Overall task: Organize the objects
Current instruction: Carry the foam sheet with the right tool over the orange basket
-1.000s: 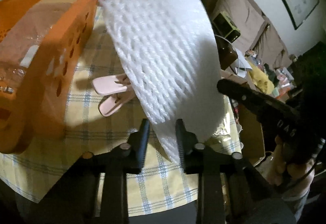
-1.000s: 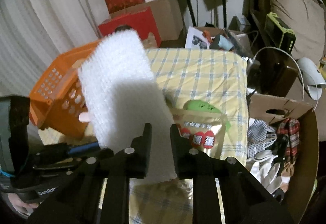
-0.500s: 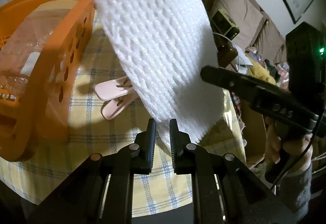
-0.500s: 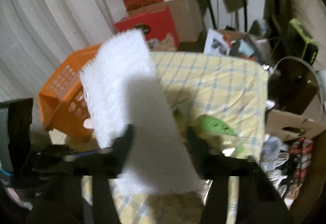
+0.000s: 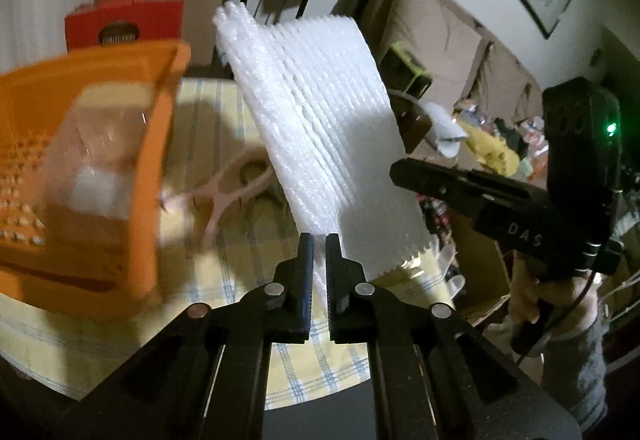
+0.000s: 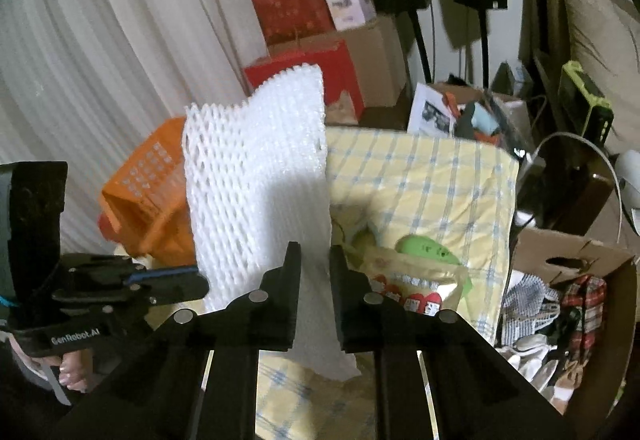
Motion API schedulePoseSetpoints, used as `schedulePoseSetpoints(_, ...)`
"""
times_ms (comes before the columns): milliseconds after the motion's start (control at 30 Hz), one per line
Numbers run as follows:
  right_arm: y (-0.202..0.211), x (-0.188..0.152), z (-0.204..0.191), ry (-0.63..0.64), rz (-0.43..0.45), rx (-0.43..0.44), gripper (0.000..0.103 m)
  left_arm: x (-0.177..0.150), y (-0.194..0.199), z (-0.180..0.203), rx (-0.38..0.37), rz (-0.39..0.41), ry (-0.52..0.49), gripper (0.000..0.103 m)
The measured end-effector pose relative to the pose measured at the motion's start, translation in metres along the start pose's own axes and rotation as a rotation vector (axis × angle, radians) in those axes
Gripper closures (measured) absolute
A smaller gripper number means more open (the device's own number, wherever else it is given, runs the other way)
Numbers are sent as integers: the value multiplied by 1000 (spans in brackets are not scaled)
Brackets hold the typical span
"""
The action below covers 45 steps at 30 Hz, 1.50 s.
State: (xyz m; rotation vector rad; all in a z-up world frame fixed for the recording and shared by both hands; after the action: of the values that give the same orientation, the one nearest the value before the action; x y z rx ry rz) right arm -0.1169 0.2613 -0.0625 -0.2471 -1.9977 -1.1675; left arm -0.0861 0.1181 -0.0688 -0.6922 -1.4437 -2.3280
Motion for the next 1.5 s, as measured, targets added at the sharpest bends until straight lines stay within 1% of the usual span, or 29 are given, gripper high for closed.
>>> schedulePoseSetpoints(100,13,15,-13,11,34,-5,90,14,20,1,-9,17,-29,98)
schedulePoseSetpoints(233,19,33,-36,27,57,-20,90,30,39,-4,11,29,-64,98)
schedulePoseSetpoints(333,14,44,-51,18,52,-29,90,38,55,-19,28,36,-69,98)
schedulePoseSetpoints(433,5,55,-69,6,53,-6,91,39,68,-34,44,36,-71,98)
schedulePoseSetpoints(533,-6,67,-87,13,47,9,91,44,77,-50,59,9,-76,98)
schedulePoseSetpoints(633,-23,79,-107,13,34,34,91,50,88,-65,84,-6,-89,98)
schedulePoseSetpoints(700,-34,87,-117,12,30,44,91,55,95,-82,111,-14,-83,98)
schedulePoseSetpoints(800,-54,97,-134,0,19,75,91,59,104,-108,127,-29,-65,98)
schedulePoseSetpoints(1067,-113,113,-184,-1,-36,135,91,59,120,-173,199,-65,-39,98)
schedulePoseSetpoints(1133,-129,116,-196,-2,-51,146,91,60,120,-185,221,-79,-44,98)
schedulePoseSetpoints(1267,-154,117,-206,-31,-77,169,91,67,119,-218,270,-115,-34,98)
schedulePoseSetpoints(1400,-182,114,-213,-68,-115,189,91,70,110,-245,326,-172,-50,98)
schedulePoseSetpoints(1500,-201,107,-221,-75,-150,187,91,68,102,-263,360,-214,-56,98)
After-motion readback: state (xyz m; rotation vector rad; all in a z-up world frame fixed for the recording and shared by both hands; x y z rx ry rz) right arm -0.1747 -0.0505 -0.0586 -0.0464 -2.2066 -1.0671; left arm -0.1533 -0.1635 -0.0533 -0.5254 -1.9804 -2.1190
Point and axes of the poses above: each gripper's, at about its wrist camera, not at the fingertips, and y roughly against the way its jaws point, z to its right, x to its top, the point moved 6 cm from there along -y, roughly the way its jaws point, and after that the axes turned 3 degrees about y, right-handed, at the moved point
